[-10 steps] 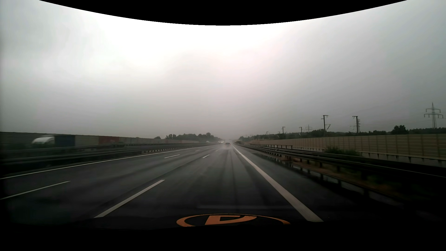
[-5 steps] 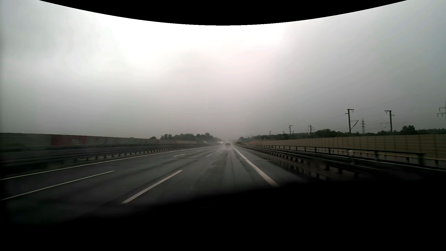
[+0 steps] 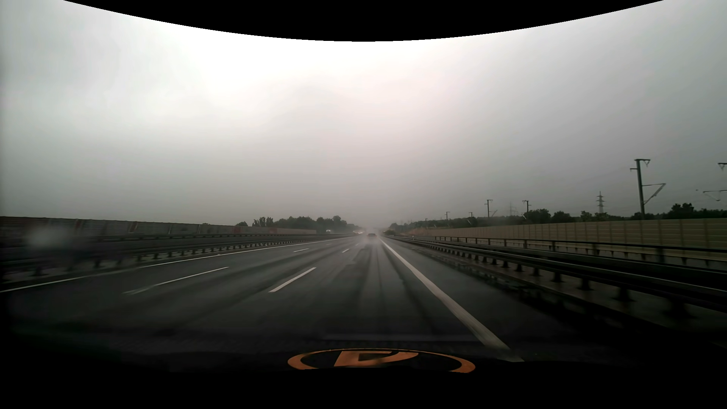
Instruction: Follow the waypoints while adhering to traffic rules and regulations
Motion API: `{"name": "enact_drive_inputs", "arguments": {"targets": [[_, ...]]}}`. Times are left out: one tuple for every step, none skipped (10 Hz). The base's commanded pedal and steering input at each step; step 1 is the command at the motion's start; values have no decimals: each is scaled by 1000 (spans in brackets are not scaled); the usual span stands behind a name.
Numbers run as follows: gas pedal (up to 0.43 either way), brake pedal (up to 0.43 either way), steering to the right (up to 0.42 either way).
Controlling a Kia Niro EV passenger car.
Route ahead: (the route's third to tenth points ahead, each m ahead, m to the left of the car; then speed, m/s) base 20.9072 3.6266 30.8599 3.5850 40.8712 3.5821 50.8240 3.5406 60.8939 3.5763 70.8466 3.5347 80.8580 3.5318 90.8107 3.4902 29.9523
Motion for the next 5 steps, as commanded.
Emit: {"name": "enact_drive_inputs", "arguments": {"targets": [[260,0,-2],[260,0,-2],[240,0,-2],[228,0,-2],[228,0,-3]]}}
